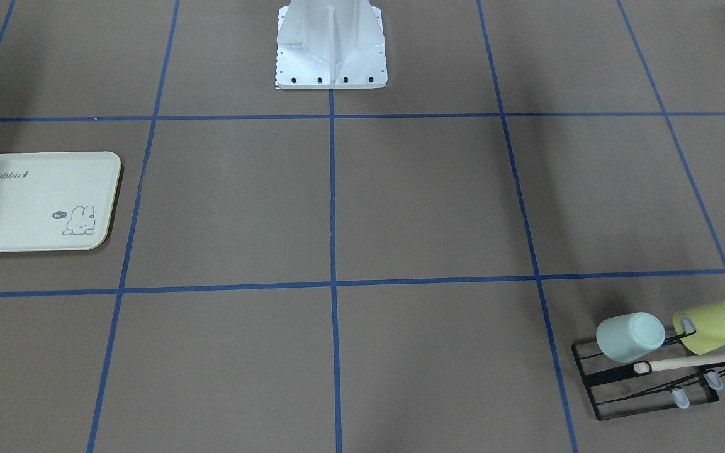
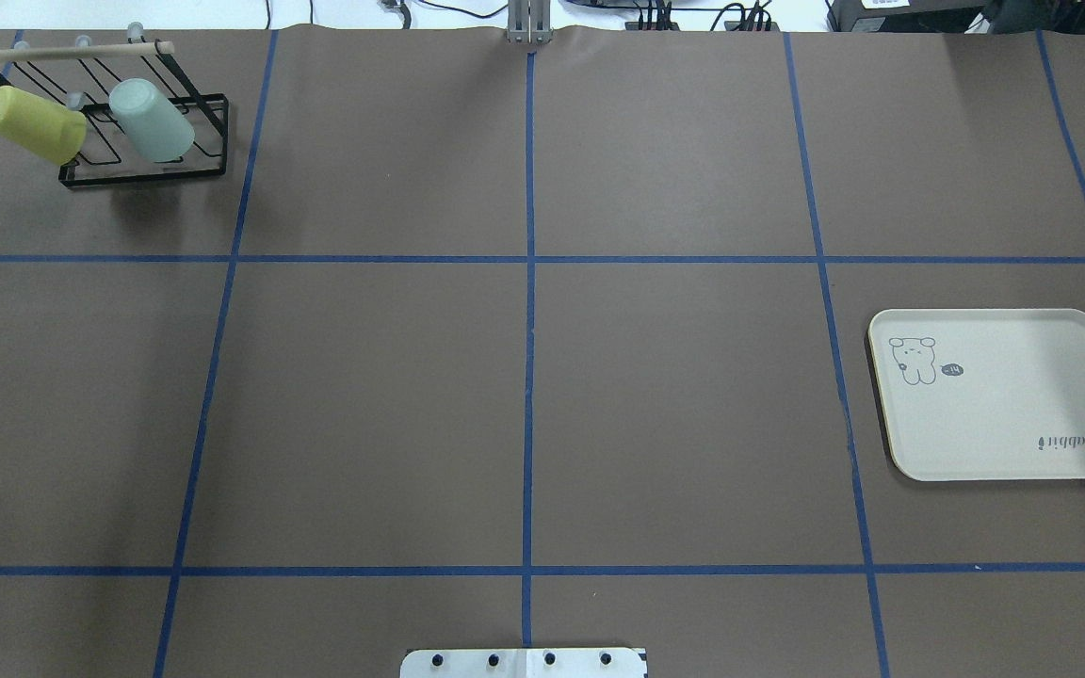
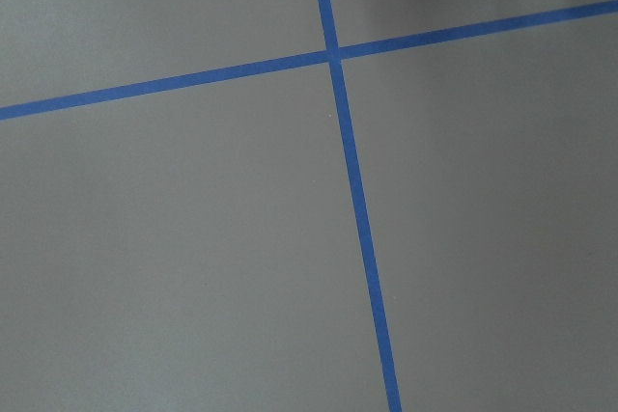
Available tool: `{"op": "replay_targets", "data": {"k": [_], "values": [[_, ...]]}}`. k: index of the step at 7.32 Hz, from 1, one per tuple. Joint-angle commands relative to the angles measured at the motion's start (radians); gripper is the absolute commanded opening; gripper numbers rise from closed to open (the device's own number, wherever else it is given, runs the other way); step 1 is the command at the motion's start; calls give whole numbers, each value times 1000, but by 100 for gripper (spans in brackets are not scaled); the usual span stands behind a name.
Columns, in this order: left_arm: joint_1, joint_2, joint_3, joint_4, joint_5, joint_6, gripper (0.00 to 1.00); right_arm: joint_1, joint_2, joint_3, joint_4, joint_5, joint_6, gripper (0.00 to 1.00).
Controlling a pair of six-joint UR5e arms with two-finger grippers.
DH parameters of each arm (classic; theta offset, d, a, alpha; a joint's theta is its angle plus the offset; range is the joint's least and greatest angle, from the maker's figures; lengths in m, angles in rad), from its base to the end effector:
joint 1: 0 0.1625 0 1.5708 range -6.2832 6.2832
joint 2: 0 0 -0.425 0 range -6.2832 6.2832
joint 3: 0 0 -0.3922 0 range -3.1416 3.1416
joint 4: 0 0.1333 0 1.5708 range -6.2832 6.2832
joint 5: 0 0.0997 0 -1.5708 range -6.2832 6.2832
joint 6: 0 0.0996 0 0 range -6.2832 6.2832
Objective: Left arm grabs green cup and hands to right arm on tray
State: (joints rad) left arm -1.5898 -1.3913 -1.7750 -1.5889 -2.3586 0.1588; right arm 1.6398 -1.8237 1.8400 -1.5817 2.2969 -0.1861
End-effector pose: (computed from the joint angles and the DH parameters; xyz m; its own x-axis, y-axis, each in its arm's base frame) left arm -0.0707 -0.4176 0.6369 0.7000 0.1747 -0.6925 -0.0929 0.9837 0.1542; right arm 0.0936 -0.3804 0.6415 0.7461 -0.1374 0.6515 0.0703 0.9893 0.1281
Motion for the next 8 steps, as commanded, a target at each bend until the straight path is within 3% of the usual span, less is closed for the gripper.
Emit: {"op": "replay_targets", "data": {"k": [1, 5, 7, 8], "values": [[1, 5, -12, -8, -1, 5, 100, 0, -8, -31, 248, 4, 10, 100], [-4, -30, -17, -52, -2, -4, 100, -5, 82, -10, 262, 18, -1, 100], [-2, -160, 12, -200, -2, -8, 100, -6, 125, 11, 270, 96, 13, 99], [-2, -182, 29, -244, -8, -25, 100, -15, 211, 21, 266, 114, 16, 99]]}}
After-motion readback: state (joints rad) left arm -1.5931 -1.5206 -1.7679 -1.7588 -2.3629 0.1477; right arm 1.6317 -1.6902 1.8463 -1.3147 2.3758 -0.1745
